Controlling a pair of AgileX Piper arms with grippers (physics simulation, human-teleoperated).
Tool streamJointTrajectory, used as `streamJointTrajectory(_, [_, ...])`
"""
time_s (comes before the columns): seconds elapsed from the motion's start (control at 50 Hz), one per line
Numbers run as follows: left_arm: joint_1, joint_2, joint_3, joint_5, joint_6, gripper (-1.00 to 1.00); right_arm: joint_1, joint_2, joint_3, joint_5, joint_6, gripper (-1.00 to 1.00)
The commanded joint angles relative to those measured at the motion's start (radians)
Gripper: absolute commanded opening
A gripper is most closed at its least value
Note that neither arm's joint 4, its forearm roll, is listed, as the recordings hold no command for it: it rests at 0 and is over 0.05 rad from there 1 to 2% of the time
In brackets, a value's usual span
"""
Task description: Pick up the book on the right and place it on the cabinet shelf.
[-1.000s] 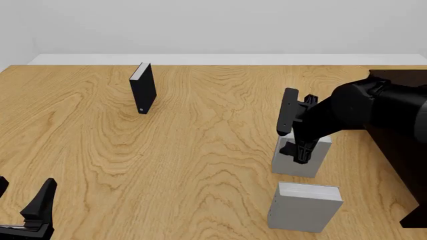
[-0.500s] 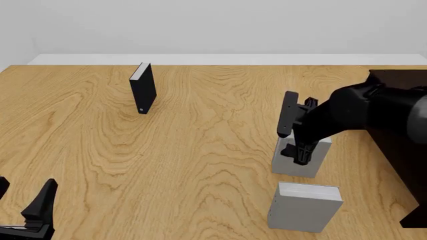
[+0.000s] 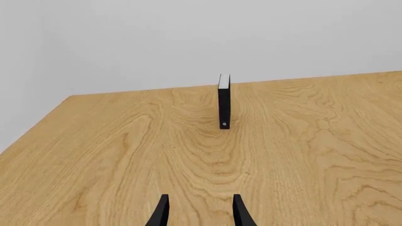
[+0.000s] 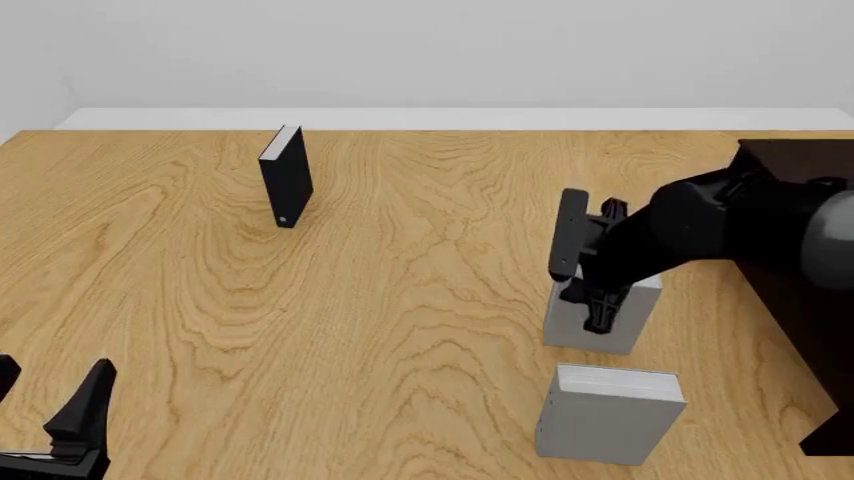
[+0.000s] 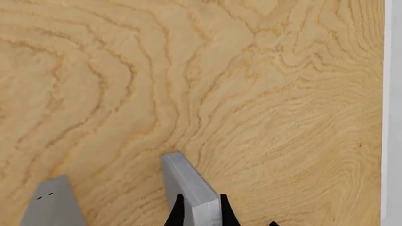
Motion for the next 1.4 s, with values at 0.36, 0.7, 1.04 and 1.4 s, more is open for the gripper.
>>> streamJointTrajectory(0.36, [-0.005,0.000,0.000,-0.008,-0.006,1.00,-0.033,-0.029,0.008,0.021,-0.020,-1.00])
streamJointTrajectory(0.7, [-0.013,0.000,0.000,-0.018,-0.004,1.00,-0.057,-0.085,0.006,0.045,-0.051,-1.00])
streamJointTrajectory(1.04, [-0.014,0.000,0.000,-0.026,-0.005,1.00,-0.097,-0.140,-0.007,0.012,-0.101,-1.00])
streamJointTrajectory(1.4, [-0.021,0.000,0.000,-0.034,-0.007,1.00,-0.119,-0.226,0.080,-0.151,-0.186,-1.00])
